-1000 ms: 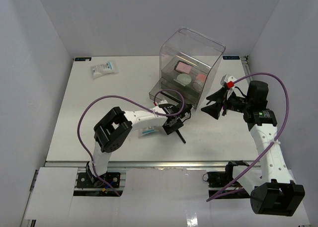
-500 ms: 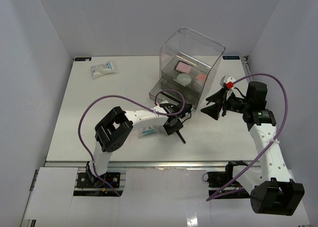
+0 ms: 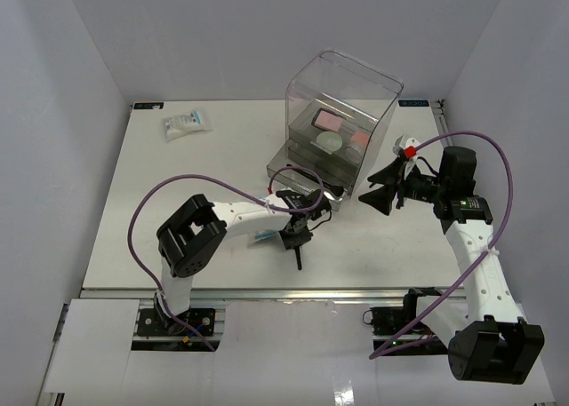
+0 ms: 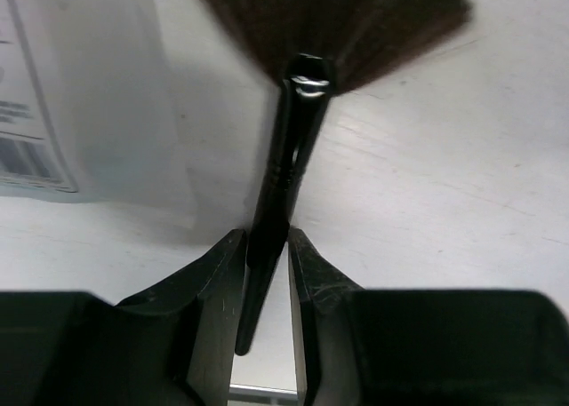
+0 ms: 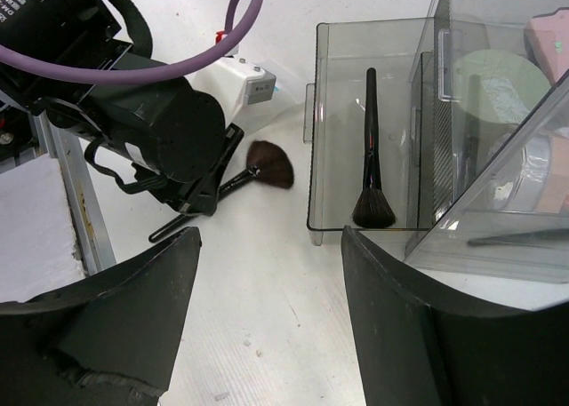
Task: Organize the makeup
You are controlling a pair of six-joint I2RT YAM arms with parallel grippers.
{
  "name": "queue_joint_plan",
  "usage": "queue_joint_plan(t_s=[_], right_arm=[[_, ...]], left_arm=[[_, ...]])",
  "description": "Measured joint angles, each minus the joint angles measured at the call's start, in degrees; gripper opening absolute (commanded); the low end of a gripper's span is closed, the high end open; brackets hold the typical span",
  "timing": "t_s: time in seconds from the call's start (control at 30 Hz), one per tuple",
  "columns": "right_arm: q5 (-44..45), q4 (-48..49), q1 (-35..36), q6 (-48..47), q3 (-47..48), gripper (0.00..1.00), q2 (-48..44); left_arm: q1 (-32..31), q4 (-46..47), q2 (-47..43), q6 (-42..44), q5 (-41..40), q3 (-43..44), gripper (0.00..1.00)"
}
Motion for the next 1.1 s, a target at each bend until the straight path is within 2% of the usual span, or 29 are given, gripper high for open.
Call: queue_joint_plan(t_s=[0.13, 0.33, 0.57, 0.67, 0.93, 1.1], right_arm=[[0.08, 0.14, 0.0, 0.39, -0.02, 0.71, 0.32], [0.45, 0.18, 0.0, 0.67, -0.04, 0.71, 0.51], [1.04, 0.41, 0.0, 0.77, -0.09, 0.71, 0.62], [1.18, 0.67, 0.0, 0.77, -0.09, 0.71, 0.65], [1.7, 1.24, -0.02, 0.75, -0.09, 0.71, 1.23], [2.21, 1.32, -0.04, 0.76, -0.09, 0.71, 1.29]], left_arm=[[-0.24, 0.53, -1.82, 2.95, -1.56, -2.47, 0.29], [-0.34, 6.71, -5.64, 10.98, -0.81, -7.85, 0.22], [-0.67, 14.82, -9.09, 20.17, 3.15, -12.6, 0.12], [-1.03, 18.81, -11.11, 22.65, 5.06, -14.67, 0.11], [-1.09, 29.47, -24.8, 22.07, 5.68, -19.62, 0.1], [-0.08, 36.39, -30.45, 17.96, 1.48, -21.84, 0.1]])
